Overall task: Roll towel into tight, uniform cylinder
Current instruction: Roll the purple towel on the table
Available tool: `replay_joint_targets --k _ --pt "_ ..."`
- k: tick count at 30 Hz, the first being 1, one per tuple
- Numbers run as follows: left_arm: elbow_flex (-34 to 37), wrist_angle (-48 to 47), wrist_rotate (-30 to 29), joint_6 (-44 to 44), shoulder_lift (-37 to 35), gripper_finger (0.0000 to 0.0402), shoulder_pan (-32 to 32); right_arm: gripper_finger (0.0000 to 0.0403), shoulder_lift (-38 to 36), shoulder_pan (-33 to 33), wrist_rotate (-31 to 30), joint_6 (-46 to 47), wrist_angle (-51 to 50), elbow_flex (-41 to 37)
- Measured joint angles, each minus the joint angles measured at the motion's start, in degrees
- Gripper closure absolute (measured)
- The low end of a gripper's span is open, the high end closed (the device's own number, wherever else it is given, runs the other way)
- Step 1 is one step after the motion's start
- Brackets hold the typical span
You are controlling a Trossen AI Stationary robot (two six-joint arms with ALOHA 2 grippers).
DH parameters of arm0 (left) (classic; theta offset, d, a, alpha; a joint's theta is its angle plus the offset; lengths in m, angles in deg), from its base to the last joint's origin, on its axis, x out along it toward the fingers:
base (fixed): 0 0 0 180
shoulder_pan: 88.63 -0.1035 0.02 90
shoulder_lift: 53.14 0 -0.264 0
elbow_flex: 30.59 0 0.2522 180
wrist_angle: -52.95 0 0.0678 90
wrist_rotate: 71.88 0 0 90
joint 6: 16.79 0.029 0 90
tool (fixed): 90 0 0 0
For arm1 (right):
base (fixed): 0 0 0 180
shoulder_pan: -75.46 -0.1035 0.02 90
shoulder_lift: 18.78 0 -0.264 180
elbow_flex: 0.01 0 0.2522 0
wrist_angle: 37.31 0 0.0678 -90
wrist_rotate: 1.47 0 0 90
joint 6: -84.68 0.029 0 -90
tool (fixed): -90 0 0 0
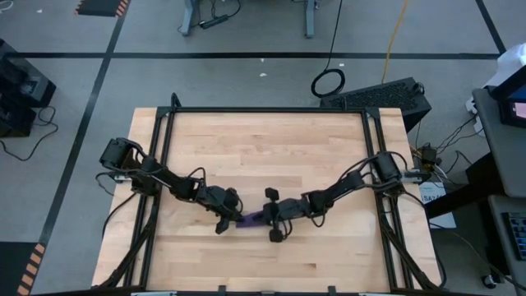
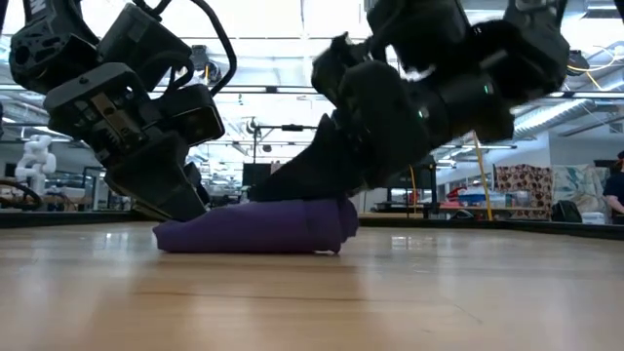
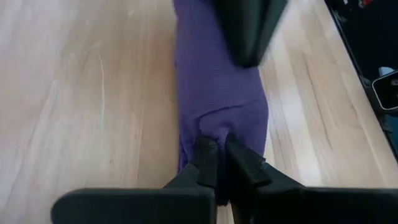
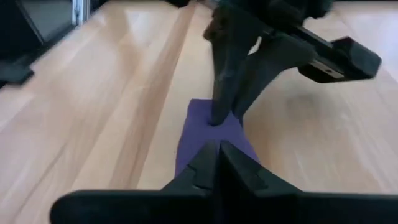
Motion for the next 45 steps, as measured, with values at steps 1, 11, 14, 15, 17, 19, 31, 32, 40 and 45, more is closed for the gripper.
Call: replay_joint_targets --k 1,11,14,15,17,19,31,32,40,45 --pt "0.0 0.0 0.0 0.4 0.0 0.0386 0.0 0.0391 0.5 0.0 0.0 1.2 2.7 -1.1" --pt "0.1 -2.6 -3.3 3.6 -6.0 0.0386 0.0 0.0401 2.0 -1.3 -4.1 3.7 6.3 -2.9" --pt "0.1 -7.1 -3.9 4.7 -11.5 0.0386 0.0 0.0402 2.0 -1.6 -4.7 3.6 6.0 -2.9" --pt "0.2 -8.5 -4.8 4.8 -13.4 0.0386 0.1 0.0402 2.0 -1.6 -4.7 3.7 5.3 -2.9" --pt "0.1 -8.9 -7.0 4.8 -16.3 0.0386 0.6 0.0402 2.0 -1.6 -4.6 4.2 3.4 -2.9" --pt "0.1 -9.7 -9.1 4.8 -18.1 0.0386 1.2 0.0402 2.1 -1.6 -4.6 4.8 2.5 -3.0" --pt "0.3 -15.4 -14.1 1.2 -14.5 0.0385 3.0 0.0403 -0.8 -2.5 -4.7 3.6 2.9 -2.9" --pt "0.3 -15.1 -14.2 1.2 -14.4 0.0385 3.1 0.0403 -1.6 -2.7 -5.4 2.8 2.6 -2.9" --pt "0.3 -14.3 -17.8 6.2 -17.9 0.0387 2.5 0.0403 -10.8 -5.0 -19.3 -4.3 -5.3 -2.9" --pt "0.0 -14.2 -22.3 14.6 -21.9 0.0388 1.2 0.0403 -16.4 -5.1 -26.3 -7.7 -10.9 -2.9"
